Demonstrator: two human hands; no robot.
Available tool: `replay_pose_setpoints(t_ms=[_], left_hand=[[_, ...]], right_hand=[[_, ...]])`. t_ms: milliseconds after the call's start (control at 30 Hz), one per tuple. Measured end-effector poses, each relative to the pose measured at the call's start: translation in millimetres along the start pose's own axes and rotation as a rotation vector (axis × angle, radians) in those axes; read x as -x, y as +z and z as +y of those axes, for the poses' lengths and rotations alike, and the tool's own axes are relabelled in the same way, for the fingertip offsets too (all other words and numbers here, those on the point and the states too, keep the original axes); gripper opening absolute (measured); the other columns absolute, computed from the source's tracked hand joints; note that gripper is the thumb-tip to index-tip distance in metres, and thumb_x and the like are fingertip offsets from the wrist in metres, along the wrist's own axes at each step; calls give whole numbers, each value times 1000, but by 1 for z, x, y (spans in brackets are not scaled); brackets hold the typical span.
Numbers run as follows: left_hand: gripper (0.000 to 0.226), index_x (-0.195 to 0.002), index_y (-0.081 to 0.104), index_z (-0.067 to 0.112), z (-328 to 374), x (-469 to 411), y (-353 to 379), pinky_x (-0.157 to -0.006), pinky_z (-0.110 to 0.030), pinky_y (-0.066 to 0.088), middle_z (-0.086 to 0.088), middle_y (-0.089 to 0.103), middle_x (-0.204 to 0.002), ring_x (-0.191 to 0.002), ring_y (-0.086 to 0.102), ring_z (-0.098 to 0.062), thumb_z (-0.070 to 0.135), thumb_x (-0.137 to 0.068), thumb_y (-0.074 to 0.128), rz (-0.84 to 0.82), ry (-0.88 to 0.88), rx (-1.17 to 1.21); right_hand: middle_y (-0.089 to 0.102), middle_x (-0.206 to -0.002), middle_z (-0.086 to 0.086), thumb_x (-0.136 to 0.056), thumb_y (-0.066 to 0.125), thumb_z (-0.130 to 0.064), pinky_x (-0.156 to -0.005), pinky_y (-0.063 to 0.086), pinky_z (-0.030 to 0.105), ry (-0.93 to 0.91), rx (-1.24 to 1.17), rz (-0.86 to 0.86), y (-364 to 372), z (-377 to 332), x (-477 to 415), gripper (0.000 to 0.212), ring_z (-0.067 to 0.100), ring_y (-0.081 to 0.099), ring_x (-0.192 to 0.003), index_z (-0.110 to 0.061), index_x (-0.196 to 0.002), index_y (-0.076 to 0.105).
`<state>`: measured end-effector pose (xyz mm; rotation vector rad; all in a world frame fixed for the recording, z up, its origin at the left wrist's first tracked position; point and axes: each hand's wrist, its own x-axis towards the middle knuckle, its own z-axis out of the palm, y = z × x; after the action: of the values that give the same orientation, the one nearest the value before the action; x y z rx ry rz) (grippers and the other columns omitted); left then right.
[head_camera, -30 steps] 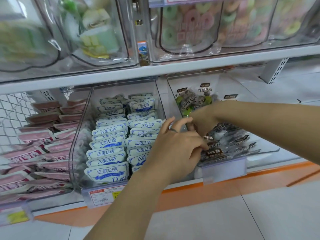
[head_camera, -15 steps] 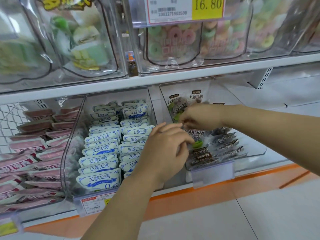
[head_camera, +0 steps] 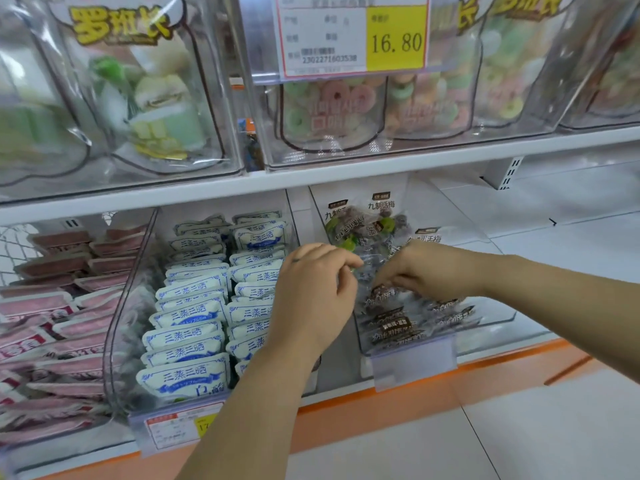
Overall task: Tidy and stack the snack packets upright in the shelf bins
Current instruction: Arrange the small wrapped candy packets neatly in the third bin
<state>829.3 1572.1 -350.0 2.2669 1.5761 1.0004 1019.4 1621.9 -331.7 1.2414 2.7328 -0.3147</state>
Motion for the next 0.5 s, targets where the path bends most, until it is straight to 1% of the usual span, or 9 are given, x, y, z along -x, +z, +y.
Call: replay_pose_setpoints(t_ms=[67,133,200,233,300,367,400,467,500], left_hand=[[22,-96,70,22,2,-3,0,-96,-29,36,12,67,-97,-100,53,-10,11,-89,53,15,-20,20],[22,-95,71,22,3,-5,1,-96,-33,39,11,68,-96,-99,54,-10,9,-88,54,33,-25,19],[22,-95,70,22,4,-6,2,-95,-35,40,11,68,-96,-99,55,-11,9,-88,54,41,-33,18],[22,-96,70,22,4,-6,2,-95,-37,41,11,68,-96,-98,55,-12,9,-88,54,44,-39,24],[23,-96,70,22,4,-7,1,-95,-39,42,11,67,-96,-97,55,-11,8,-88,54,54,-53,42],[23,-95,70,21,4,-8,1,-93,-41,44,11,67,-95,-95,56,-11,7,-88,54,69,-53,59],[23,-95,70,21,4,-8,1,-91,-42,45,10,68,-94,-94,58,-12,7,-87,54,80,-51,72],[23,-95,70,20,4,-9,1,-89,-43,47,10,68,-94,-93,59,-13,6,-87,54,96,-52,90],[23,-95,70,21,4,-9,1,-88,-43,47,10,68,-93,-93,59,-14,6,-87,54,102,-53,90]], right_hand=[[73,-101,-4,-92,53,-11,-78,45,21,-35,-26,52,9,4,2,32,13,66,-88,-25,-118,66],[72,-101,-7,-93,54,-17,-81,45,19,-58,-32,13,15,2,2,29,7,65,-87,-27,-117,66],[70,-102,-14,-93,55,-24,-78,42,8,-20,-167,-13,8,-1,2,24,-4,60,-85,-25,-115,67],[68,-100,-16,-92,57,-25,-75,41,4,8,-255,47,0,-2,2,23,-6,59,-85,-22,-111,69],[70,-96,-9,-88,63,-23,-74,44,6,98,-376,290,-16,5,7,18,-2,61,-83,-18,-103,71],[71,-103,-1,-87,63,-18,-77,43,13,225,-240,465,-25,18,13,20,9,63,-91,-17,-106,70],[69,-111,0,-87,62,-18,-81,43,17,293,-109,457,-26,24,16,26,14,62,-100,-18,-112,67],[63,-123,-1,-87,60,-20,-90,44,28,388,48,299,-22,31,17,36,20,57,-113,-24,-123,60],[63,-123,-1,-88,59,-22,-90,46,31,415,80,220,-19,32,16,36,21,56,-114,-27,-124,58]])
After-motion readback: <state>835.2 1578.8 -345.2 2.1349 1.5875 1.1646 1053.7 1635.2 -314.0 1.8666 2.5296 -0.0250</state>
